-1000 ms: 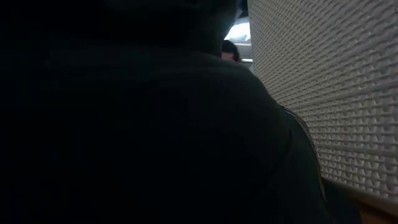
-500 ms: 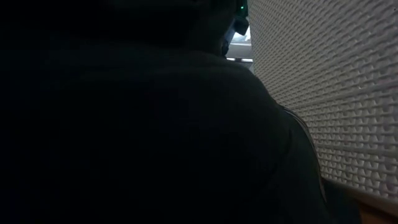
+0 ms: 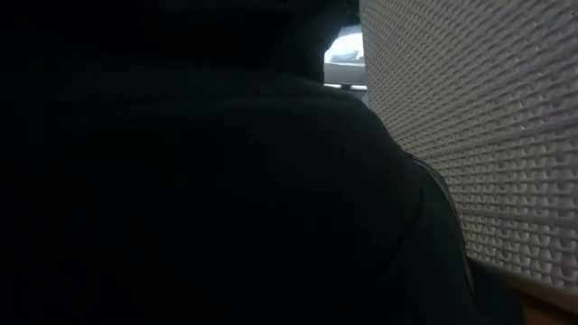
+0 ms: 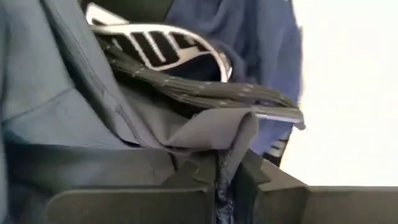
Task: Sort clothes
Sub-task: Put the dark blue boxer into the bottom right laundry bin
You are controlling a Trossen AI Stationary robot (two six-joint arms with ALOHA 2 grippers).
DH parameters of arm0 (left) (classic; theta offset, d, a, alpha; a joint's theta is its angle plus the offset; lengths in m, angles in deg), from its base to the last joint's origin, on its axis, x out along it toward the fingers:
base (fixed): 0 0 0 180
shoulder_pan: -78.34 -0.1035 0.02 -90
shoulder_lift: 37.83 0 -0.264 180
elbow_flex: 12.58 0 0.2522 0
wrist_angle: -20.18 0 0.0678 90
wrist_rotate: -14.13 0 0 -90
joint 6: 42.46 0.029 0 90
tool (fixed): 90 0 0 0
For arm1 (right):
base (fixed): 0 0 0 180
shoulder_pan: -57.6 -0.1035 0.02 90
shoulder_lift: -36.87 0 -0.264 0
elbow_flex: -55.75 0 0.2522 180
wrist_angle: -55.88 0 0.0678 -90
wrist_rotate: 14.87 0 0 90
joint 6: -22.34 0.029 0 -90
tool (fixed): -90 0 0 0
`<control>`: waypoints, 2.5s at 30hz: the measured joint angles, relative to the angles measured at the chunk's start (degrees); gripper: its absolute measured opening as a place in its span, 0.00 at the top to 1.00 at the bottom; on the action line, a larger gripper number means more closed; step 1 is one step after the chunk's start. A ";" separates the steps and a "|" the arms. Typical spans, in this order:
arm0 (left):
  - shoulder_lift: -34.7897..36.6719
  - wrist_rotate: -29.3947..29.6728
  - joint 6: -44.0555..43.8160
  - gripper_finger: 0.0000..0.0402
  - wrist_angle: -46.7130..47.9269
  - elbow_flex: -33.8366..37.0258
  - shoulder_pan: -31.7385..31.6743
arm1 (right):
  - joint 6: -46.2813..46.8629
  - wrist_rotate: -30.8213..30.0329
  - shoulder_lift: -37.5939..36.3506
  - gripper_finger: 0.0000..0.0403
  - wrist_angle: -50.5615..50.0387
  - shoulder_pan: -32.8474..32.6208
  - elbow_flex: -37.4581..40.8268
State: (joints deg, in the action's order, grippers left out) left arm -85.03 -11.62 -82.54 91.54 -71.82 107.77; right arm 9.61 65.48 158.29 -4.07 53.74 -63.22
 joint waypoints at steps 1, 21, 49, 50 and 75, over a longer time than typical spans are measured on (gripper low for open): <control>0.00 0.00 0.00 0.51 0.00 -0.02 0.02 | 0.01 -0.67 0.00 0.93 -1.54 -0.08 -1.72; 0.00 0.00 0.00 0.51 0.00 -0.02 0.02 | -2.56 -17.59 -2.36 0.98 -15.79 -3.31 -29.01; -0.04 0.04 -0.22 0.51 0.04 -0.04 0.00 | 2.77 -3.06 -5.92 0.97 15.86 -11.38 6.03; -0.04 0.02 -0.22 0.51 0.02 -0.04 0.00 | 4.22 -2.23 -5.79 0.97 18.29 -11.29 8.68; -0.04 0.00 -0.68 0.51 -0.26 -0.04 0.00 | 8.38 -4.84 -4.17 0.38 8.15 -9.46 -9.42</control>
State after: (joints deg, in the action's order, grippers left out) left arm -85.08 -11.62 -83.21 91.28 -71.86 107.77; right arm 18.00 60.64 154.12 4.08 44.28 -72.64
